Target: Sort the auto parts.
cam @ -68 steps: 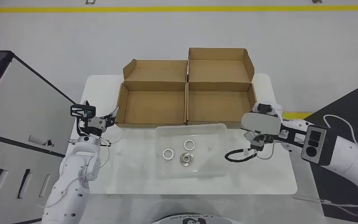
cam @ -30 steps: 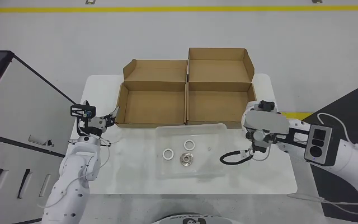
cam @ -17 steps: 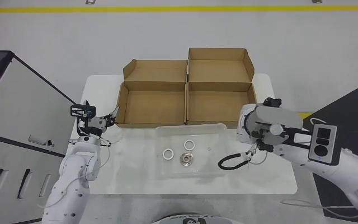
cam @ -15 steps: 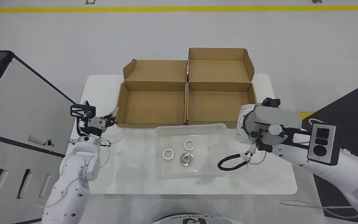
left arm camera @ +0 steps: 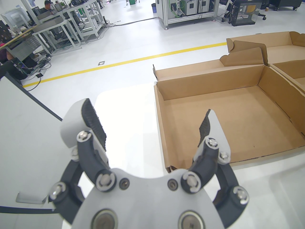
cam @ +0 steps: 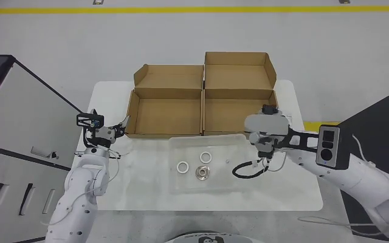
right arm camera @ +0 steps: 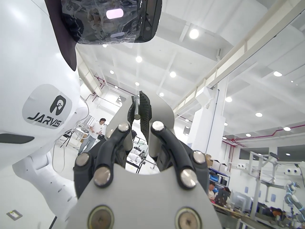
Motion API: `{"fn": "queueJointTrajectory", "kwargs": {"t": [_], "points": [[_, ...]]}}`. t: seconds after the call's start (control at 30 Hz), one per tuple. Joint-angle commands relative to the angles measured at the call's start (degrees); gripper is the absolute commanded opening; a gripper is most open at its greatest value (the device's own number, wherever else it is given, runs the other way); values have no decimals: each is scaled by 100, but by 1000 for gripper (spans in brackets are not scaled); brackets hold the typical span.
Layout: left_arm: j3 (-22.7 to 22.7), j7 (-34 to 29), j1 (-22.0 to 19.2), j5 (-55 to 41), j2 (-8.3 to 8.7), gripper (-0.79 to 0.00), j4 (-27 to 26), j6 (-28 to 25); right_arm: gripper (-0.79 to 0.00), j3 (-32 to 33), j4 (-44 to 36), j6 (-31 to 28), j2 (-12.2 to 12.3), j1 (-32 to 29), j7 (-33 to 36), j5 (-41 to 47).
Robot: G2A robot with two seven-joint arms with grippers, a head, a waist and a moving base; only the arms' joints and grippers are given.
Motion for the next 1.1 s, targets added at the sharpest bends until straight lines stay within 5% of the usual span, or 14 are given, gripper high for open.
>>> {"fn": "queueJointTrajectory", "kwargs": {"t": [0.0, 0.73, 1.07], "points": [[0, 0, 0, 0, 0, 0, 0, 0, -785, 69, -14, -52, -22, -52, 54, 8], [0, 0, 0, 0, 0, 0, 0, 0, -785, -67, -230, 570, -807, 99, -570, 186], [0, 0, 0, 0, 0, 0, 0, 0, -785, -67, 360, 164, -926, 77, -163, 30]]}}
